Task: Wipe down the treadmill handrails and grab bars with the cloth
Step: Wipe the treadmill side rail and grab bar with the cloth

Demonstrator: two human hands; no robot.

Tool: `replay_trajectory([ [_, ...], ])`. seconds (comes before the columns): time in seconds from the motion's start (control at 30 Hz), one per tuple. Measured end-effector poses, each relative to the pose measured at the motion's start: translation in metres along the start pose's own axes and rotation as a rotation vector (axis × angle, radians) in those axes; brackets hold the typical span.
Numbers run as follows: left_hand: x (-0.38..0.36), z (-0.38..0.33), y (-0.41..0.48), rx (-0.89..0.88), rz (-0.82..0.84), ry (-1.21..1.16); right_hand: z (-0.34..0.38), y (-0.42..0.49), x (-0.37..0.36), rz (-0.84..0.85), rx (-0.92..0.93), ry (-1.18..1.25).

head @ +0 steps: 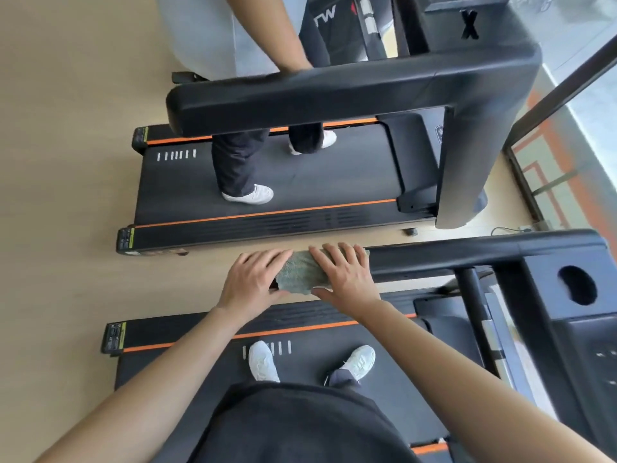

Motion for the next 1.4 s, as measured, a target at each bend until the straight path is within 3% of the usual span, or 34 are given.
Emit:
replay_trajectory([
  [0.13,0.004,0.035,-0.026,0.042,-0.050,-0.098,0.024,0.011,0.004,0.107,0.085,0.095],
  [0.33,-0.002,0.069,-0.062,0.160,-0.082,-0.354,0.049,0.035,0.015,0.092,0.124,0.156],
  [0.5,0.013,0.084,-0.064,0.270,-0.234,-0.462,0.061,0.052,0.005,0.324,0.062,0.023],
  [0.6,0.012,0.078,-0.045,0.255,-0.165,-0.551,0.070,0.056,-0.002,0.417,0.054,0.000],
  [0.73,-0.022,0.068,-0.030,0.220,0.040,-0.690,0.084,0.058,-0.007,0.406,0.073,-0.008],
  [0.97,-0.056,0.076,-0.062,0.344,-0.159,-0.834,0.113,0.054,-0.012,0.333,0.169,-0.106],
  [1.23,-0.083,0.081,-0.084,0.516,-0.183,-0.971,0.146,0.072,-0.027,0.382,0.286,-0.209],
  [1.4,-0.076,0.085,-0.088,0.534,-0.203,-0.942,0.138,0.069,-0.022,0.288,0.299,-0.202],
])
Point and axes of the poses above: each hand's wrist, its own y-axis towards the middle knuckle, its own x-axis out of the back of the hand, z = x × y, the point moved 7 cm from there along y, towards the middle knuckle, and after that the axes turned 4 degrees about -x, right-handed, at the moved point
